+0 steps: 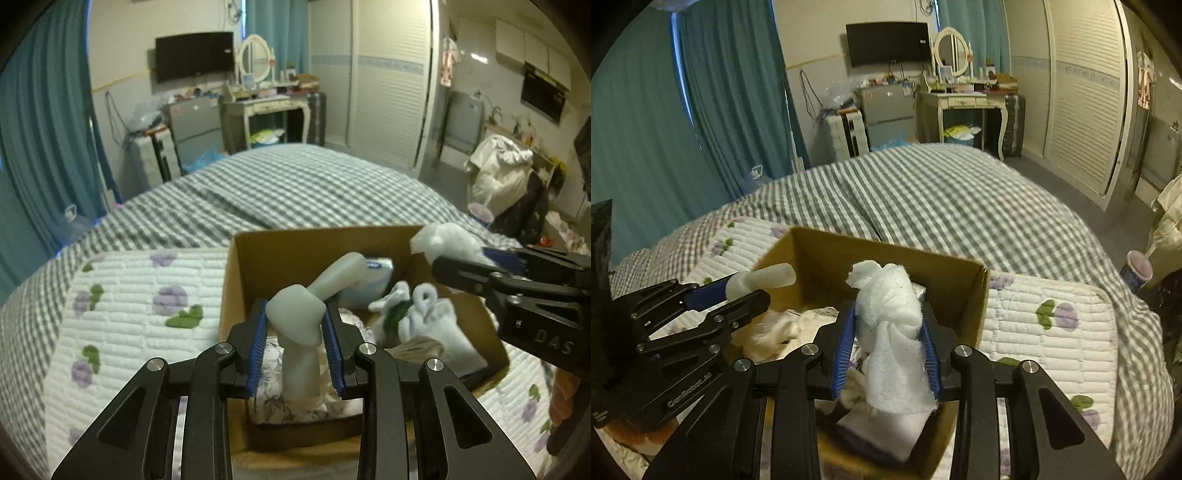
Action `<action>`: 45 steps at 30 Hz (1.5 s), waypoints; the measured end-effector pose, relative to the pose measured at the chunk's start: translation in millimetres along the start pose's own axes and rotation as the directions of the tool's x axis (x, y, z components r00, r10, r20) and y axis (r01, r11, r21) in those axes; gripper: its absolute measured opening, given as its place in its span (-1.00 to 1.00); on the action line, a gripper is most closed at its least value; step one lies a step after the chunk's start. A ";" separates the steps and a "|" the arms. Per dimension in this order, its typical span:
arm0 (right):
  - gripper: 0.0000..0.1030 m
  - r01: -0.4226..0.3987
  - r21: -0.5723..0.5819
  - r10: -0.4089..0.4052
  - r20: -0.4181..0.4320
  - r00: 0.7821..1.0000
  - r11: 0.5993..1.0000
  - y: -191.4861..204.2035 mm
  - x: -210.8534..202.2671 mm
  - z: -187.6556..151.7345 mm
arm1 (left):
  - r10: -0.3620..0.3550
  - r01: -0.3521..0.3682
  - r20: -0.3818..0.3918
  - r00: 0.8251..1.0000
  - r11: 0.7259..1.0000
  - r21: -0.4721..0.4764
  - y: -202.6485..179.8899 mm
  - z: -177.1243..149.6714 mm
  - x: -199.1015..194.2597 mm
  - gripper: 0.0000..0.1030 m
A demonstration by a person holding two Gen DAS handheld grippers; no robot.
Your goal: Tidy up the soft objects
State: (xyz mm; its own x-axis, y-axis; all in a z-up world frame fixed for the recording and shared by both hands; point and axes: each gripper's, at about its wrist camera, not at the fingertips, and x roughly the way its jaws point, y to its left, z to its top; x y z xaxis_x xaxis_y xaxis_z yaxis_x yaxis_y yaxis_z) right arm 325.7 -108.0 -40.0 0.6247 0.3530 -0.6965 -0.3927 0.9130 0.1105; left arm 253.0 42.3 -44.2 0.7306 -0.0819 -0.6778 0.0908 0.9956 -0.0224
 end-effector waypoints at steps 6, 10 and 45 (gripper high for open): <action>-0.32 -0.019 0.020 0.019 -0.013 1.000 1.000 -6.8 14.3 -4.3 | -0.003 0.003 0.000 1.000 1.000 0.025 -8.5 -0.6 4.9 -0.38; 0.30 -0.003 0.053 0.002 0.025 1.000 0.999 -9.9 -2.4 -0.7 | 0.003 -0.002 -0.027 1.000 0.999 0.041 -15.3 5.0 1.1 0.22; 1.00 0.137 0.059 -0.149 0.454 0.879 0.989 63.9 -289.0 -100.1 | 0.203 -0.186 0.469 0.860 0.979 -0.082 -30.0 -62.2 -249.3 0.94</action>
State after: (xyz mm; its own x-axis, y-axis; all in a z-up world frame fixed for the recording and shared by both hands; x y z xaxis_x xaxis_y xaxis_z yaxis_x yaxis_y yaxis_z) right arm 52.5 -172.1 97.4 0.9136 0.2669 -0.3067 -0.2627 0.9633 0.0559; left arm 26.1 35.7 79.7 0.9639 0.1104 -0.2424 -0.1027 0.9937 0.0442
